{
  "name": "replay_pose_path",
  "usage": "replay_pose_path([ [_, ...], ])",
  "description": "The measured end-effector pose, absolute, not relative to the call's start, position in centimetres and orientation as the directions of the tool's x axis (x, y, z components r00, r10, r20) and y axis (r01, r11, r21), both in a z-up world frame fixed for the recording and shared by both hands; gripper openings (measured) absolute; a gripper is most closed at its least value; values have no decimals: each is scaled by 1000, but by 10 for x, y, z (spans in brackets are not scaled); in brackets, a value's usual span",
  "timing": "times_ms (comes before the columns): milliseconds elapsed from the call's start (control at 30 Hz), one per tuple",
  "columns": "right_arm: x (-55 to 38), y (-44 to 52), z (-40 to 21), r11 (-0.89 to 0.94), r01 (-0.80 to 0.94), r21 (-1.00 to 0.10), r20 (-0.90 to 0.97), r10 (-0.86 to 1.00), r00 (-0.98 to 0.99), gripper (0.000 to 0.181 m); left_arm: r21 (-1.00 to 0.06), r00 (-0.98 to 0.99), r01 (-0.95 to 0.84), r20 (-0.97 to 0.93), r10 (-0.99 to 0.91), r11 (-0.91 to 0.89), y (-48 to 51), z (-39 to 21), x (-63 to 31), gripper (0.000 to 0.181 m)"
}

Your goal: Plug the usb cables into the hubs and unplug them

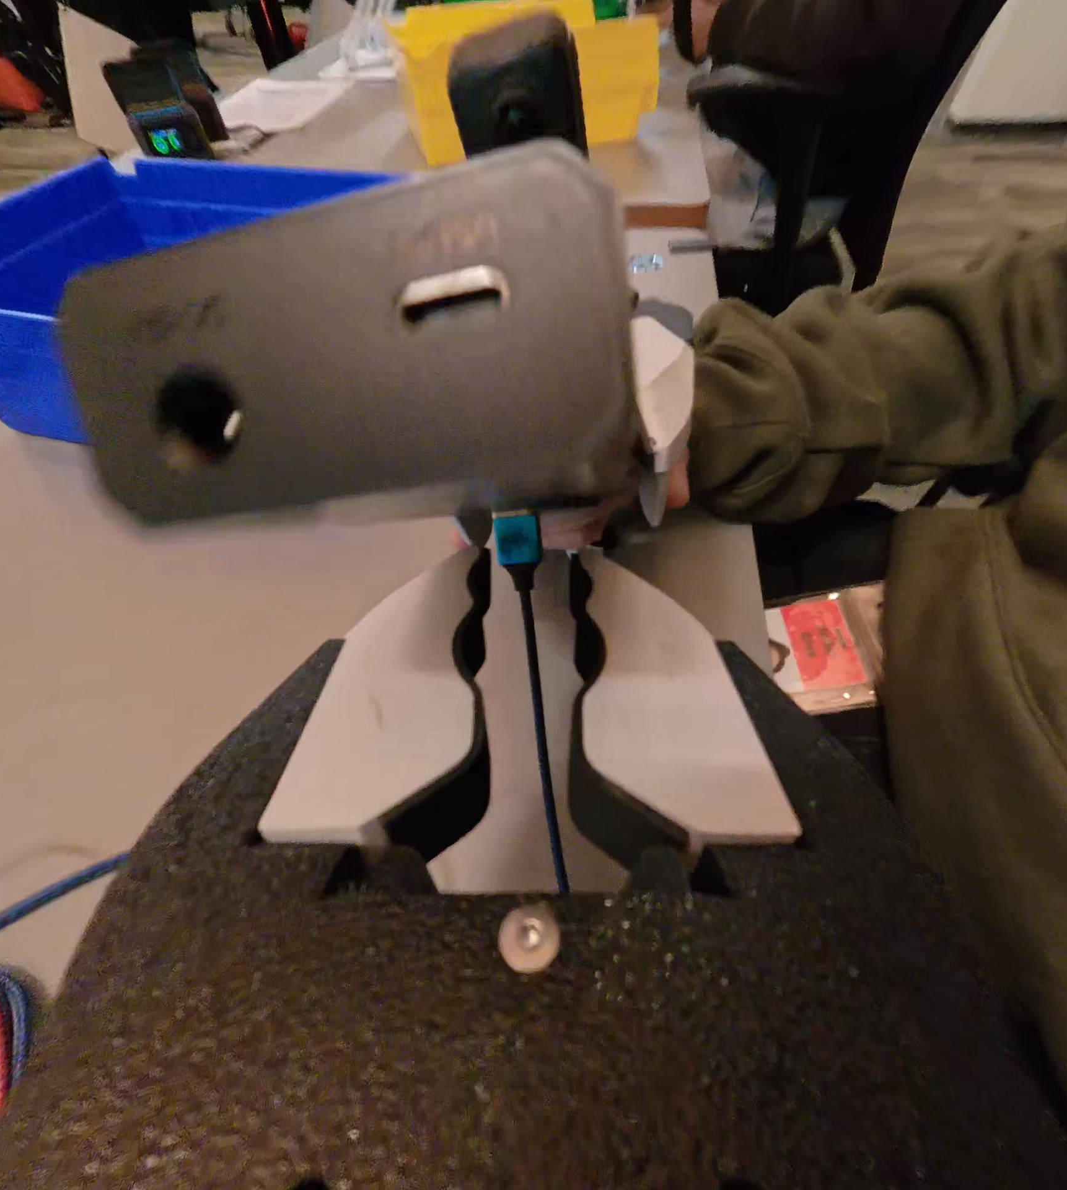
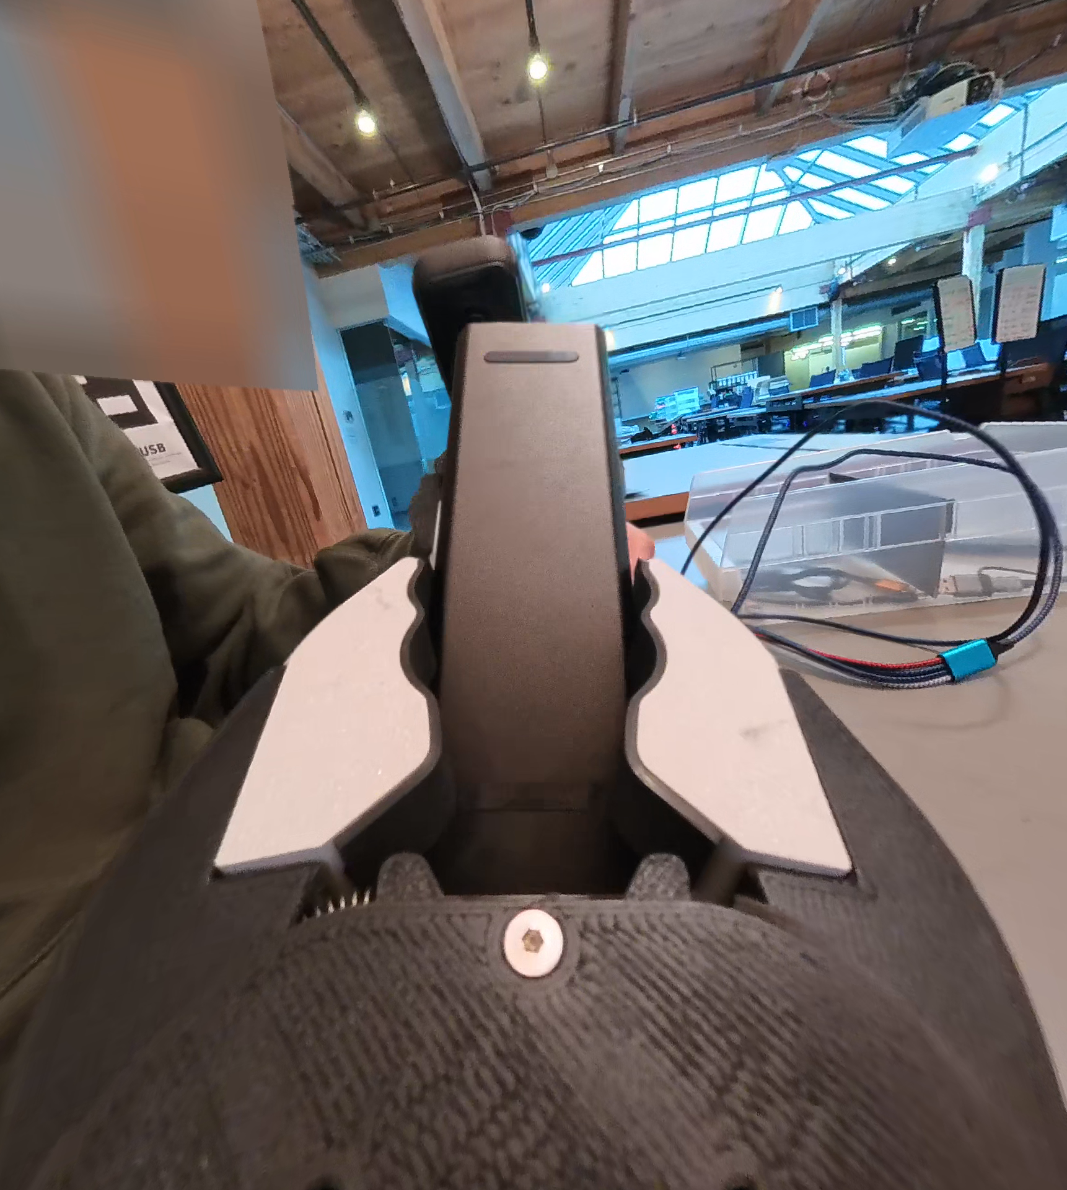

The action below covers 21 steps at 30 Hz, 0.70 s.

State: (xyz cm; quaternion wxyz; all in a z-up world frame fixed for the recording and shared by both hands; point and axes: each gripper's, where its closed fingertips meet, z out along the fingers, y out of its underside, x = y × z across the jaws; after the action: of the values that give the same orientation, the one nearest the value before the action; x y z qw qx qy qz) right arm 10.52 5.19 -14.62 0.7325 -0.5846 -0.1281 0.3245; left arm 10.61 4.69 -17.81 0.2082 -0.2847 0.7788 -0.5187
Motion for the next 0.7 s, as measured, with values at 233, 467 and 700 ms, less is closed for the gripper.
replay_pose_path([
  [233, 107, 55, -146, 121, -319, -940, -187, 600, 778, 60, -987, -678, -144, 43, -734, 76, 60, -130, 111, 59],
  [467, 85, 68, -163, 28, -146, -989, -103, 579, 809, 60, -971, -694, -59, -127, -709, 233, 50, -125, 103, 48],
  [700, 92, 71, -162, 36, -155, -987, -111, 545, 831, 60, -979, -722, -9, -134, -679, 203, 43, -121, 99, 18],
])
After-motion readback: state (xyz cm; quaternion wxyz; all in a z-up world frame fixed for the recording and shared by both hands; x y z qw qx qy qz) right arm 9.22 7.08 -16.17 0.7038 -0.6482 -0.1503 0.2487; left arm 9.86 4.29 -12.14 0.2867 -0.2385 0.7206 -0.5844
